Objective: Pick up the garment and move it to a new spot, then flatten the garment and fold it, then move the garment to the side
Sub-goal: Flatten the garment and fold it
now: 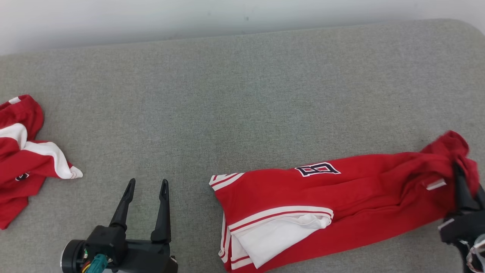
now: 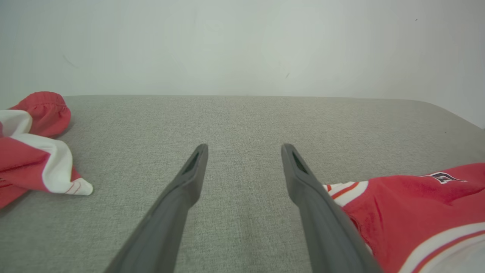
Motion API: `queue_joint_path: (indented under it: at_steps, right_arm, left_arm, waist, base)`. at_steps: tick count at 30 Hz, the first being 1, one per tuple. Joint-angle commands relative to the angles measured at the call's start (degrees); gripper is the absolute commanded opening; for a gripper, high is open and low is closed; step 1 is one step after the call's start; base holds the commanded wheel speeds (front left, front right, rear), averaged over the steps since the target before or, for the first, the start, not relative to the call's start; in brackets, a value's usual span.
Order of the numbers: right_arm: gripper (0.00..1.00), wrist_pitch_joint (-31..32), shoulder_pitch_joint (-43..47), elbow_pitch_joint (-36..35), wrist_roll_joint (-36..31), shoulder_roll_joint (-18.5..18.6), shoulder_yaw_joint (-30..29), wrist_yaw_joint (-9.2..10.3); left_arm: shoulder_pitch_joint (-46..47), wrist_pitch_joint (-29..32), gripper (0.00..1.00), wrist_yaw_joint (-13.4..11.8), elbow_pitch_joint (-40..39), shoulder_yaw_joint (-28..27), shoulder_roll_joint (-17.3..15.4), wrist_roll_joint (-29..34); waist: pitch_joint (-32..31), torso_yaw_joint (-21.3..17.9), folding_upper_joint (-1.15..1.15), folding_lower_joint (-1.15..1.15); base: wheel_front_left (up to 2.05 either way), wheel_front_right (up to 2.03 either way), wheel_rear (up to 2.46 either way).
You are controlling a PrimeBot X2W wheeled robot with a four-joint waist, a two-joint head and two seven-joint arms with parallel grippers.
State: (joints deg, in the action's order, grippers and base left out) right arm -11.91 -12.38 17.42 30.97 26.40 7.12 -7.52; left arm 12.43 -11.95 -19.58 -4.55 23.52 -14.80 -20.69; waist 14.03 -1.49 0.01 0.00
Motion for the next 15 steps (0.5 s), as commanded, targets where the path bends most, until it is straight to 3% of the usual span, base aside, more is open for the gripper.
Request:
queue_joint_path:
  at_steps: [1,9,15]
  right_arm:
    - [0.0,0.42,0.6,-1.54,-0.65,-0.63,0.34,0.06]
    - [0.0,9.15,5.43,-21.38,-5.88,-5.63,6.64,0.06]
    - [0.0,13.3,6.09,-28.47,-6.27,-8.21,14.44,0.06]
  left_arm:
    - [0.01,-0.32,1.0,0.06,0.22,0.08,-0.06,-0.07]
    - [-0.05,0.34,1.0,0.26,0.46,0.7,-0.3,-0.29]
    - [0.42,0.66,1.0,0.71,0.56,1.32,-0.34,-0.44]
  waist:
    - [-0.36,-0.28,-0.01,0.0]
    - [-1.74,-0.87,-0.01,0.0]
    - [-2.15,-0.27,-0.01,0.0]
  base:
    - [0.0,0.0,0.0]
    - [0.0,0.0,0.0]
    - [0.0,0.0,0.0]
